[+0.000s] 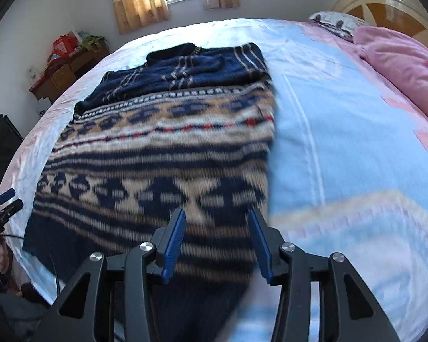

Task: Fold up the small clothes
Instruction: 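Move both open tools to the patterned hem of the sweater, then close the left tool on the hem while the right tool grasps beside it, then lift the hem with both tools and fold it over toward the collar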

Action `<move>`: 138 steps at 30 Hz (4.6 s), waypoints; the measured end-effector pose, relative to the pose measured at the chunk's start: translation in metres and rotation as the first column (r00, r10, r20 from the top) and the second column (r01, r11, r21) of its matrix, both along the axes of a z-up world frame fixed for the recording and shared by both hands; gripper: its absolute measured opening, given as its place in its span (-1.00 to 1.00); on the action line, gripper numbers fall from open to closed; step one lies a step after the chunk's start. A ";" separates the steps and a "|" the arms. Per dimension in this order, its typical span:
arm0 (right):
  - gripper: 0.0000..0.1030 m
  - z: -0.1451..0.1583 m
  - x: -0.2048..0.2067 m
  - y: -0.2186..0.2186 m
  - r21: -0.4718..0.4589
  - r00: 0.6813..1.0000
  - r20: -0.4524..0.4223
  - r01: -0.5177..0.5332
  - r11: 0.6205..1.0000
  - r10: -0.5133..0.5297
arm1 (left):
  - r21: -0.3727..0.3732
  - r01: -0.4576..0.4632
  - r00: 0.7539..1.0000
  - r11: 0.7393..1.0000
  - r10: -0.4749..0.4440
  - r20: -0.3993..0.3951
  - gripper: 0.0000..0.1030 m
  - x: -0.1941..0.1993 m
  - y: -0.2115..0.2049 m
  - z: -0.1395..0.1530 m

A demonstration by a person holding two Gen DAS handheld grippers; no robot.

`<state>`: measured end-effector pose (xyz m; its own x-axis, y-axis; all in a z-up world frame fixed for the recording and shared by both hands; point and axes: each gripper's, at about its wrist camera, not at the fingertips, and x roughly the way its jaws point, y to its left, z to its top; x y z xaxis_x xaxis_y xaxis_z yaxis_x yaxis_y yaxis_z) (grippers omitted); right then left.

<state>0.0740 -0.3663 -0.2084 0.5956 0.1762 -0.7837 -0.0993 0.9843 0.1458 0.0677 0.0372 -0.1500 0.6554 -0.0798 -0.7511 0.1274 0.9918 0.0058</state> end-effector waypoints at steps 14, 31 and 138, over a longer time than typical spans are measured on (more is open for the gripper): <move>-0.09 -0.021 -0.049 -0.018 0.055 0.998 -0.050 0.043 0.998 -0.041 | -0.109 -0.009 0.989 0.994 -0.008 -0.148 0.51 -0.025 0.007 -0.027; -0.36 -0.026 -0.063 -0.011 0.116 0.999 -0.039 -0.009 0.993 0.014 | -0.276 0.094 0.983 0.956 -0.134 -0.127 -0.44 -0.034 0.004 -0.037; -0.13 0.032 0.268 -0.037 0.157 0.996 0.029 0.076 0.985 -0.082 | -0.320 -0.162 0.983 0.934 0.182 0.035 0.31 0.271 0.047 0.033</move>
<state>0.3424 -0.4033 -0.1760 0.6393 0.2461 -0.7286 -0.0302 0.9547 0.2959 0.3388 0.0840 -0.1173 0.7254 -0.1870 -0.6625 -0.0356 0.9509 -0.3075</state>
